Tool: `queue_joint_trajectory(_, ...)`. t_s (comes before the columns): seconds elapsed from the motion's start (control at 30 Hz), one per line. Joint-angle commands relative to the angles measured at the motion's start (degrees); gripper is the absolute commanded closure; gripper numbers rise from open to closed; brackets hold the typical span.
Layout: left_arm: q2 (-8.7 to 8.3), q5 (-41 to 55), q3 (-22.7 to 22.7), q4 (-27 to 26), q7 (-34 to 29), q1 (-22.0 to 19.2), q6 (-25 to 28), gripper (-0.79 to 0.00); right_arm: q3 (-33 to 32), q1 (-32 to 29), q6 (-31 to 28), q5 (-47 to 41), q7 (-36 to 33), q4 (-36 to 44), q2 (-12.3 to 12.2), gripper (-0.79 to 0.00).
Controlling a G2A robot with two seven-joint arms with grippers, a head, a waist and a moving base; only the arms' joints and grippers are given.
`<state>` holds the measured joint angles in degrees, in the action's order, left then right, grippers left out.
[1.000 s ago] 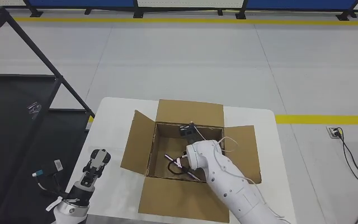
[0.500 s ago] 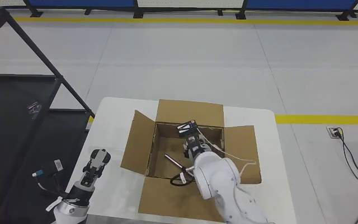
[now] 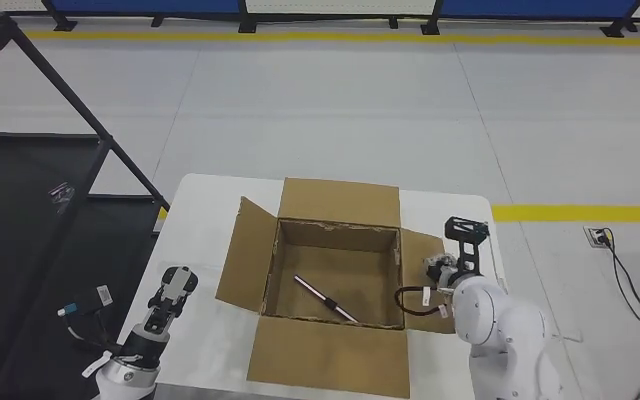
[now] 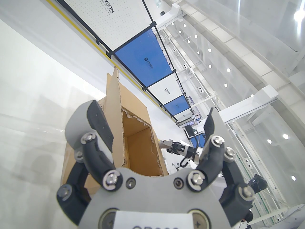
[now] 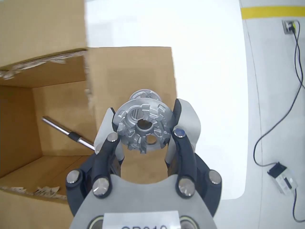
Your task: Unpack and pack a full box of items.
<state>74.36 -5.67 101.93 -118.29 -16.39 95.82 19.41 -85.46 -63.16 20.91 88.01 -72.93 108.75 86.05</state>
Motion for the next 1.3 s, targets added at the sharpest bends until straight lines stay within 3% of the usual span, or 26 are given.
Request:
queue_joint_trajectory(0.0, 0.0, 0.0, 0.0, 0.0, 0.0, 0.0, 0.0, -0.785, -0.9, 0.1, 1.41, 0.94, -0.03, -1.46, -0.04, 0.0)
queue_joint_trajectory(0.23, 0.0, 0.0, 0.0, 0.0, 0.0, 0.0, 0.0, -0.785, -2.46, 1.6, 7.09, 6.56, -1.82, -7.24, -0.04, 0.0)
queue_joint_trajectory(0.37, 0.0, 0.0, 0.0, 0.0, 0.0, 0.0, 0.0, -0.785, -6.18, 2.7, 8.15, 3.44, 0.06, -10.14, -0.14, 0.0)
queue_joint_trajectory(0.63, 0.0, 0.0, 0.0, 0.0, 0.0, 0.0, 0.0, -0.785, -13.13, 6.48, 3.68, -3.22, 5.37, -21.59, -0.97, 0.0)
queue_joint_trajectory(1.03, 0.0, 0.0, 0.0, 0.0, 0.0, 0.0, 0.0, -0.785, -13.94, 9.63, 3.57, -6.75, 11.48, -31.11, -1.41, 0.0)
queue_joint_trajectory(1.2, 0.0, 0.0, 0.0, 0.0, 0.0, 0.0, 0.0, -0.785, -13.75, 9.84, 3.74, -6.59, 11.22, -31.5, -1.64, -0.252)
queue_joint_trajectory(1.27, 0.0, 0.0, 0.0, 0.0, 0.0, 0.0, 0.0, -0.785, -13.61, 9.89, 3.59, -6.19, 10.87, -31.57, -1.76, -0.311)
